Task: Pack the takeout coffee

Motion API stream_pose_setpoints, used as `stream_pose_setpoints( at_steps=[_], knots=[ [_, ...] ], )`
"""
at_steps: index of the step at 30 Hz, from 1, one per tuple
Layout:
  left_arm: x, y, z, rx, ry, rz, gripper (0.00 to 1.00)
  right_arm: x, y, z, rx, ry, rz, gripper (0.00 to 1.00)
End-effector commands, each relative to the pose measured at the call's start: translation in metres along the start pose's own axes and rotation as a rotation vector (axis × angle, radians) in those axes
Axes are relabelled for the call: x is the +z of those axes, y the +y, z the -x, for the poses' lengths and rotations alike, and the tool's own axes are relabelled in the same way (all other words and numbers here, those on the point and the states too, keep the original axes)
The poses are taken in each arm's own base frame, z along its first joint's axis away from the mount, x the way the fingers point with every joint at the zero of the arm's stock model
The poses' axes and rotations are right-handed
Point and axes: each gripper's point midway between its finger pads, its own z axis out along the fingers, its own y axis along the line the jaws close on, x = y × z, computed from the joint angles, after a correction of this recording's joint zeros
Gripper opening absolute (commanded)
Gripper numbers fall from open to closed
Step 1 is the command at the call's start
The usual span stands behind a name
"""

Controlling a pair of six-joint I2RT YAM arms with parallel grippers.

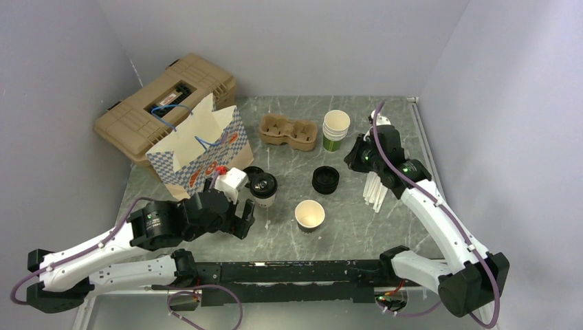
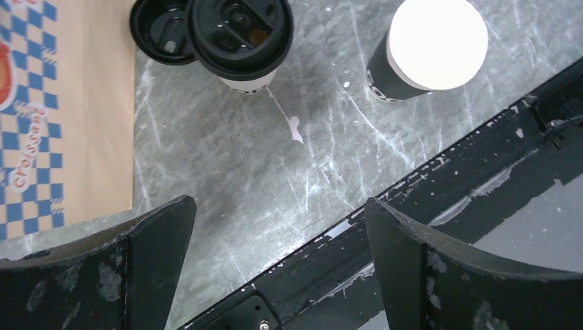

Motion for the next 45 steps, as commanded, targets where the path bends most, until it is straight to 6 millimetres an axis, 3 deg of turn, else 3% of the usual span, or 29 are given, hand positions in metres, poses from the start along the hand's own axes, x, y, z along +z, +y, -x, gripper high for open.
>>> stream_pose_setpoints(
  at_steps=[1, 4, 9, 11, 15, 20, 25, 32, 45],
  knots=[
    [-0.012, 0.014, 0.024, -0.121, -0.069, 0.103, 0.99, -0.017, 0.027, 0.027, -0.041, -0.073, 0.077, 0.06],
    [-0.017, 0.022, 0.034, -0.176, -0.094, 0.168, 0.99, -0.018, 0.036, 0.027, -0.051, -0.073, 0.099, 0.06],
    [-0.014, 0.018, 0.058, -0.189, -0.112, 0.214, 0.99, -0.017, 0.044, 0.025, -0.068, -0.079, 0.098, 0.07],
    [-0.003, 0.011, 0.066, -0.186, -0.094, 0.213, 1.0, -0.018, 0.048, 0.024, -0.076, -0.081, 0.106, 0.07],
    [0.027, 0.007, 0.076, -0.251, -0.031, 0.199, 0.91, -0.022, 0.05, 0.023, -0.086, -0.091, 0.105, 0.07],
    [0.064, 0.029, 0.087, -0.421, -0.026, 0.217, 0.83, -0.032, 0.052, 0.023, -0.091, -0.103, 0.122, 0.07],
    [0.085, 0.05, 0.095, -0.5, -0.046, 0.292, 0.78, -0.045, 0.051, 0.023, -0.097, -0.119, 0.137, 0.07],
    [0.115, 0.083, 0.083, -0.565, -0.017, 0.391, 0.72, -0.056, 0.052, 0.022, -0.104, -0.129, 0.16, 0.07],
    [0.148, 0.124, 0.035, -0.67, 0.055, 0.471, 0.65, -0.063, 0.052, 0.018, -0.11, -0.123, 0.174, 0.07]
  ],
)
